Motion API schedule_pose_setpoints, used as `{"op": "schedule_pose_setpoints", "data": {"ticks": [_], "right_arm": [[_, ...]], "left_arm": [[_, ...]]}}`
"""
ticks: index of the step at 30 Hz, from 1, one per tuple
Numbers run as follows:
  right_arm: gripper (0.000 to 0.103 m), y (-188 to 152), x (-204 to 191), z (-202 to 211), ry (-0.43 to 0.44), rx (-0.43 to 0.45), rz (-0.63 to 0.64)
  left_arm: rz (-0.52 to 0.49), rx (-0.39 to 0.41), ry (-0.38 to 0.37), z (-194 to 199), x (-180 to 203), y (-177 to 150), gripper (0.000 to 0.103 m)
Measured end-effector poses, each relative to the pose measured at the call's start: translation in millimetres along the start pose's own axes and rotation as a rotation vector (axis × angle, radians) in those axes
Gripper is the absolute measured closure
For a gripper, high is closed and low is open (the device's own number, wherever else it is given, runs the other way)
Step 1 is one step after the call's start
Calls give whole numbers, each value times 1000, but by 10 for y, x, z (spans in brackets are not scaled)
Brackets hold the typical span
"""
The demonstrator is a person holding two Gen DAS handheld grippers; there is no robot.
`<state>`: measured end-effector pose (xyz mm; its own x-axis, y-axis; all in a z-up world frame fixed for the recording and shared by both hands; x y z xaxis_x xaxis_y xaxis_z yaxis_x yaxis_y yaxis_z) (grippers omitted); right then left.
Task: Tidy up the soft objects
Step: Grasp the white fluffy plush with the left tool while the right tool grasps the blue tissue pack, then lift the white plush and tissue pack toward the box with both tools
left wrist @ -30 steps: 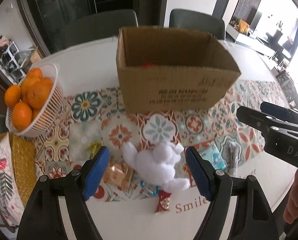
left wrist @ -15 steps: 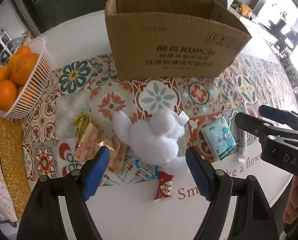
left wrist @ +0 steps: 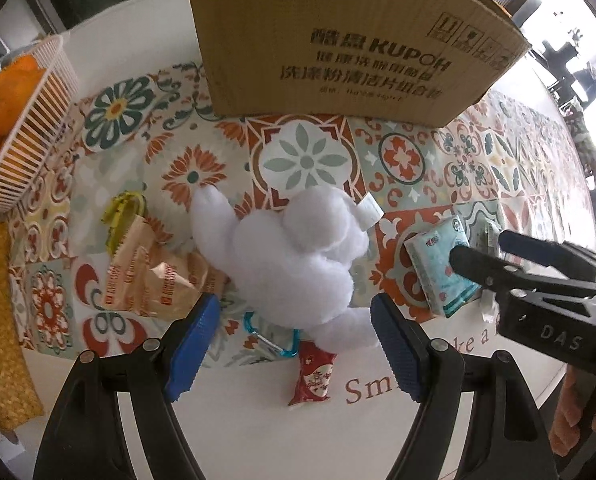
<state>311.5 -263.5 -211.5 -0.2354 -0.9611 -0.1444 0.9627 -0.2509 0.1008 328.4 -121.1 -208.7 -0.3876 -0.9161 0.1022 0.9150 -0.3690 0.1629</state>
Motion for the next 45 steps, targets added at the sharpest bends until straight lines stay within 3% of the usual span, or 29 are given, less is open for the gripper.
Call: {"op": "schedule_pose_setpoints", "data": {"ticks": [11,24,29,33,45], "right_arm": [[33,-24,-42,-290,1,-64,20],[33,-12,-127,-578,-16,-107,8],[34,-10,-140,-615,-32,-90,5],[48,-16,-92,-562,-21,-76,-2],[48,-54,112,-319,-1,-19,-19]], "left_arm": [[65,-6,-41,-181,-41,70,26],[151,-79,-43,-504,-123,126,31],[177,-104,-74,-648,-122,109,34],[169,-86,-65,-684,-118,126,38],[117,-41,-51,-496,-46,78,40]]}}
Point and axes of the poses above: each gripper's, at about its wrist camera, not at the fingertips, and z roughly against the way its jaws point, x to its right, y to its top, the point moved 5 cm from there along -z, roughly the way its jaws point, and after that the axes turned 5 degrees about -z, right-handed, at the moved point
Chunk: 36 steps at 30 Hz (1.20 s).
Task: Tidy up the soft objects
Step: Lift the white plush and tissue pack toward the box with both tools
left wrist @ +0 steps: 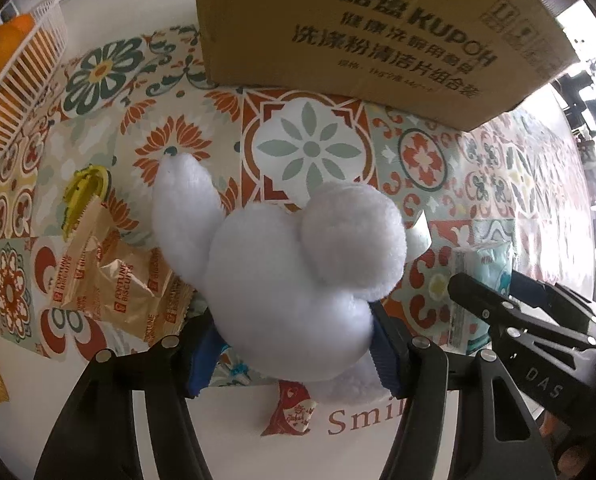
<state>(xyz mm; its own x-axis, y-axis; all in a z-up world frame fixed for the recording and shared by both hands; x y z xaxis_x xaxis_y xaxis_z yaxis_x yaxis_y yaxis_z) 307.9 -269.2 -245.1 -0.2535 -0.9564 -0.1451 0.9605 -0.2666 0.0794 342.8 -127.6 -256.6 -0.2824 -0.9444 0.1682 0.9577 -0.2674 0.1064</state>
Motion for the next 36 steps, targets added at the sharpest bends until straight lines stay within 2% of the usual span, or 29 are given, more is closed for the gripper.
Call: {"op": "schedule_pose_setpoints", "data": {"ticks": [17,23,36], "right_arm": [[48,-87,91,734,-7,158,10],[48,-59,-122,853,9,216,8],[48,-47,-274,1329,42,339,29]], "left_arm": [[-63,175,73,669,107,-134,39],[-72,259,87,986,119,-132,39],[-84,393,91,1467,104,-88,39]]}}
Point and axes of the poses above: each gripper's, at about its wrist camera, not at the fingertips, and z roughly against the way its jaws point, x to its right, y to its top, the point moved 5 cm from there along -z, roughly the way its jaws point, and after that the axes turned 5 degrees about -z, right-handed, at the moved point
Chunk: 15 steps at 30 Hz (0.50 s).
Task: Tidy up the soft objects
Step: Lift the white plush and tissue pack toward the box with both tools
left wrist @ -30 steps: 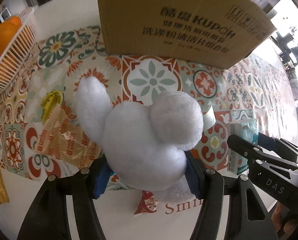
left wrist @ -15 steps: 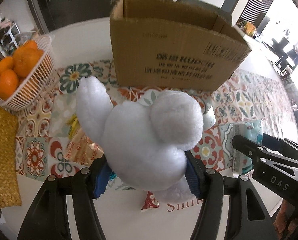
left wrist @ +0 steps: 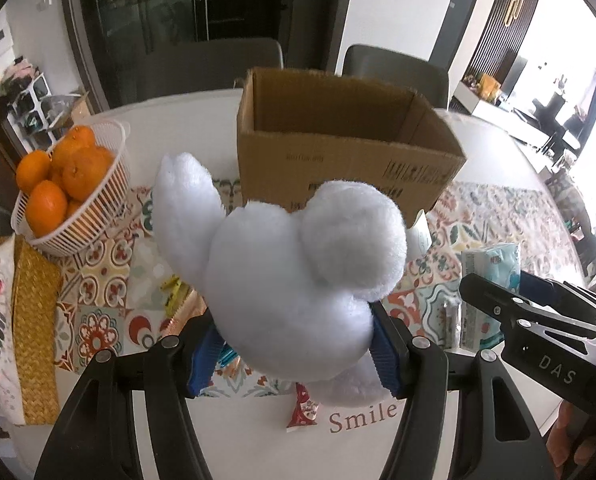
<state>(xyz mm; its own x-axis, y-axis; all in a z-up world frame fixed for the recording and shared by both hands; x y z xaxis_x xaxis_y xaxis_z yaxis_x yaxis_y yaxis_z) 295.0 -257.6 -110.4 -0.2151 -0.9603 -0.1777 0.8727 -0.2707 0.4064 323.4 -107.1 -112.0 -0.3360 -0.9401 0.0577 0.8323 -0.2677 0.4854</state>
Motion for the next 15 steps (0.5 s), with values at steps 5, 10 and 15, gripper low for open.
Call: {"op": "schedule_pose_setpoints", "data": {"ticks": [5,10,15], "right_arm": [[48,93,-54,197,18,52,3],[48,203,-87,379,34,102,3],[48,319,-130,521,53,146,9]], "left_arm": [[-6,47,-6,166,0,89,39],[-23,101,-8,355,24,215,39],[-37,151,-6,520,40,361,39]]}}
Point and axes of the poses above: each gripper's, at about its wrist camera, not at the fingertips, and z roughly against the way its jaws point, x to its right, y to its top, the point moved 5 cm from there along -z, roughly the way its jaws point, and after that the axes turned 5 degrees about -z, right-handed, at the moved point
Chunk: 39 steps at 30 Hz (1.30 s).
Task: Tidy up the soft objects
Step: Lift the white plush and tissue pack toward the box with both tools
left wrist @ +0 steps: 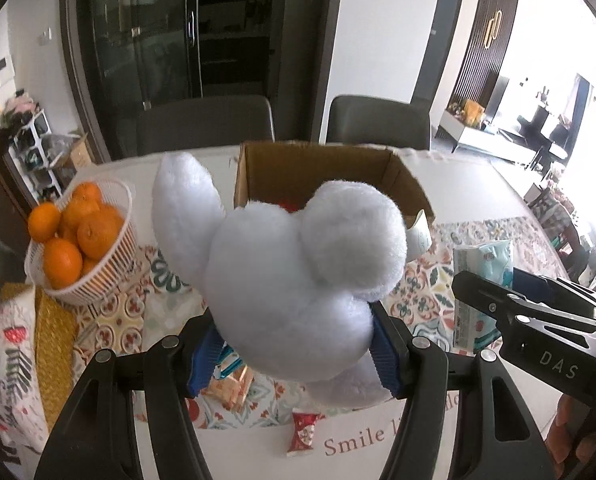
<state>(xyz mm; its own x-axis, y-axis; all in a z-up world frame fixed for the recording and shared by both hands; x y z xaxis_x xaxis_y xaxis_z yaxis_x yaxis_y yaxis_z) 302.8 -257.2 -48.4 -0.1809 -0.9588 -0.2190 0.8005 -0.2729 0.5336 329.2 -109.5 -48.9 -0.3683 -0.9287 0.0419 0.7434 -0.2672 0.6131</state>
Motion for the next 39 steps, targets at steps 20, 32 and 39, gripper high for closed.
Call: {"op": "schedule_pose_setpoints", "data": {"ticks": [20,32,39], "right_arm": [[48,575,-72,138,43,97,5],[48,1013,-132,-43,33,97,40],[48,1219,-142,-295,37,55,50]], "left_arm": [[-46,104,15,97,-65,564,39],[-85,93,51,-109,-136,880,39],[-85,53,36,-349,-177,1039,39]]}}
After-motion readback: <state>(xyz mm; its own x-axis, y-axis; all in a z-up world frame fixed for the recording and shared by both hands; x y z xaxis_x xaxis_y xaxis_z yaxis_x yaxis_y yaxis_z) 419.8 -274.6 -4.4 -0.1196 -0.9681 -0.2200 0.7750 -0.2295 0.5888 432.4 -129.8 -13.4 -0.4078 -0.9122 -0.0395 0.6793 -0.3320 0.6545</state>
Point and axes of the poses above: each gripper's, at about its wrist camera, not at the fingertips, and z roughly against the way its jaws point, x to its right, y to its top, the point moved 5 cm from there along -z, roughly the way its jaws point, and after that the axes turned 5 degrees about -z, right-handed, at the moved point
